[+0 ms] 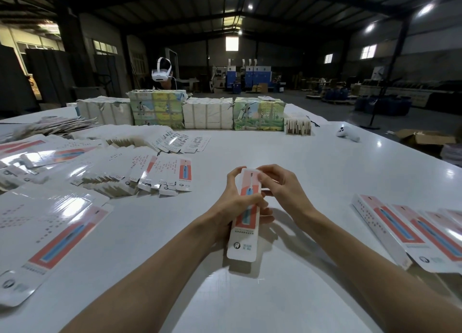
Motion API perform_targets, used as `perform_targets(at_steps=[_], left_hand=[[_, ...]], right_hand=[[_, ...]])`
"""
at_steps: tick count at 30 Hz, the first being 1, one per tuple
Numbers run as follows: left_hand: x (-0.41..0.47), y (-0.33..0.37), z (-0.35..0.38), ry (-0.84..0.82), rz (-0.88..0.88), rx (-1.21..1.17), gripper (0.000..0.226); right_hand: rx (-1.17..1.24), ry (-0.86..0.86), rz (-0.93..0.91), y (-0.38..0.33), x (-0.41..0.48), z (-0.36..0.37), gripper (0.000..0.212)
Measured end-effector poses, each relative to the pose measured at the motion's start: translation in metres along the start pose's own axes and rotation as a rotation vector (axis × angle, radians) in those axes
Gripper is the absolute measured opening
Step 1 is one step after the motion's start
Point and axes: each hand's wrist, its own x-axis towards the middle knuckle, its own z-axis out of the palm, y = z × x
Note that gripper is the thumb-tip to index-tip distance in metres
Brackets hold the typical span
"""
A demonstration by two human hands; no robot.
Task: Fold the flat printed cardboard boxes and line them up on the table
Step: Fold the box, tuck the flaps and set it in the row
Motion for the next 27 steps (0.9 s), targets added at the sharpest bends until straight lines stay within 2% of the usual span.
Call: perform_targets(at_steps=[4, 6, 8, 11, 14, 16, 18, 20, 22, 27], left_hand=[[0.000, 0.000, 0.009, 0.091, 0.073, -0.104, 0.102], [0.001, 0.004, 0.013, 0.149, 0.090, -0.175, 0.089], [0.000, 0.008, 0.014, 0.166, 0.110, -0.271, 0.065], [-0.005, 0.011, 0.010, 0.134, 0.105, -0.451, 0.059], [-0.011, 0.013, 0.007, -0.024, 0.072, -0.476, 0.072], [-0.012, 0.012, 0.009, -0.077, 0.042, -0.404, 0.078], [-0.011, 0.010, 0.013, -0.034, 0.049, -0.280, 0.076], [-0.009, 0.005, 0.015, 0.032, 0.168, 0.010, 0.060], [-0.005, -0.003, 0.013, 0.046, 0.254, 0.197, 0.030], [-0.004, -0.009, 0.008, -0.028, 0.273, 0.364, 0.037]], right_hand=[[-0.184, 0.003, -0.046, 0.002, -0.005, 0.006, 0.032], [-0.332, 0.022, -0.135, -0.001, -0.008, 0.006, 0.026], [-0.493, 0.001, -0.187, -0.007, -0.010, 0.006, 0.023], [-0.712, -0.122, -0.177, -0.018, -0.017, 0.008, 0.044], [-0.846, -0.215, -0.165, -0.024, -0.032, 0.011, 0.070], [-0.864, -0.192, -0.161, -0.027, -0.041, 0.008, 0.066], [-0.910, -0.136, -0.161, -0.032, -0.048, -0.002, 0.052], [-0.989, -0.064, -0.109, -0.038, -0.054, -0.021, 0.049], [-1.052, 0.003, -0.009, -0.043, -0.061, -0.046, 0.054], [-1.337, -0.038, 0.354, -0.037, -0.097, -0.106, 0.066]])
